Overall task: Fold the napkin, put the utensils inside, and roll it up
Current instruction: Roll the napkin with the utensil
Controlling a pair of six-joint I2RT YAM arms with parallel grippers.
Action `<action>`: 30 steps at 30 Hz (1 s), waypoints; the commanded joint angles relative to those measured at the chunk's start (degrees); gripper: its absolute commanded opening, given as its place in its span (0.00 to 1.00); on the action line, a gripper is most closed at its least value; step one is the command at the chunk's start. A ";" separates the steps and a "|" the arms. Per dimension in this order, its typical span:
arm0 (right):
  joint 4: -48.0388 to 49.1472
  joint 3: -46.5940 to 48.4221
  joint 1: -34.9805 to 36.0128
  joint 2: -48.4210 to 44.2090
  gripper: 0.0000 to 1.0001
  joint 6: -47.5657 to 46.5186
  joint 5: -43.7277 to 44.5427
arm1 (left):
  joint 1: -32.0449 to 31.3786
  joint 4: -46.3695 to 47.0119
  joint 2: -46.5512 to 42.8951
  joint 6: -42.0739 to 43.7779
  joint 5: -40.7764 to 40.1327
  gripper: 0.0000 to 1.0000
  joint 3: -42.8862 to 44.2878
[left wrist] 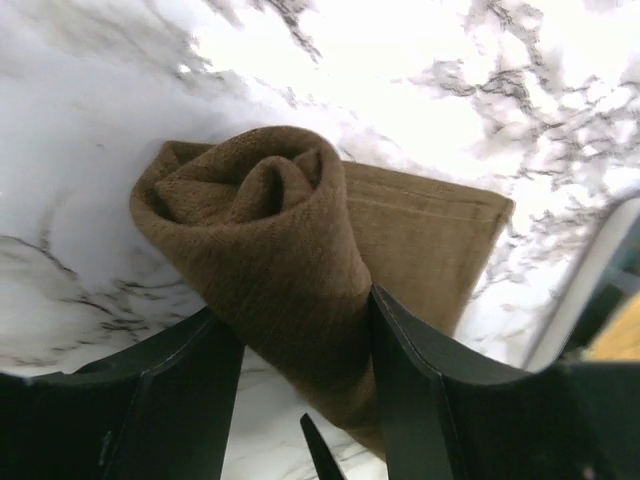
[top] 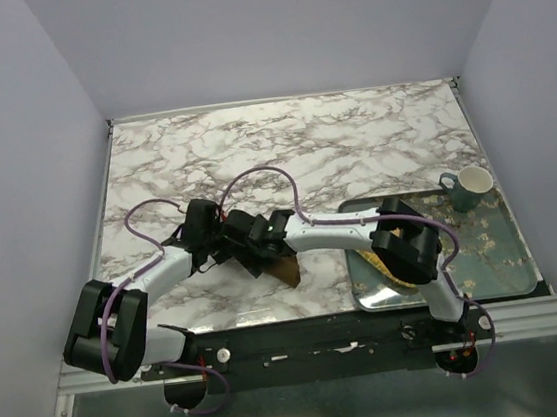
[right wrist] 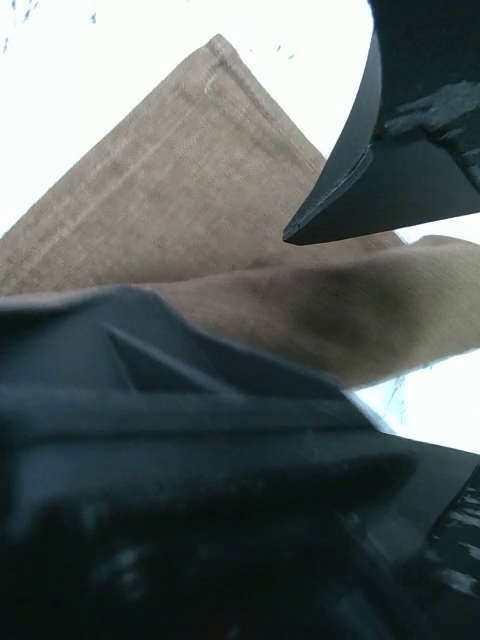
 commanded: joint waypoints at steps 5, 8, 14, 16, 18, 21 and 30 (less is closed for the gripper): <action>-3.71 -0.63 1.72 5.39 0.74 3.48 12.78 | 0.16 -2.20 0.15 -0.71 1.61 0.60 0.39; -0.02 -4.68 1.54 3.71 0.61 3.83 9.98 | 0.08 -2.72 -0.29 -0.19 1.43 0.62 0.74; 9.37 -14.41 -1.35 -1.03 0.49 3.49 -2.14 | 0.34 -5.09 -2.92 1.22 -0.32 0.76 1.54; 12.98 -16.63 -3.46 -2.35 0.48 3.13 -7.92 | 0.69 -5.27 -3.98 1.66 -0.50 0.81 1.54; 16.40 -19.43 -6.00 -2.97 0.48 2.52 -12.43 | 1.04 -5.36 -5.47 1.66 -0.50 0.84 1.45; 20.44 -21.29 -11.35 -2.80 0.48 2.34 -25.16 | 1.13 -5.54 -6.71 1.84 -0.24 0.86 1.80; 23.45 -19.19 -22.10 6.59 0.48 2.25 -58.57 | 1.22 -3.08 -3.73 0.78 3.19 0.87 1.98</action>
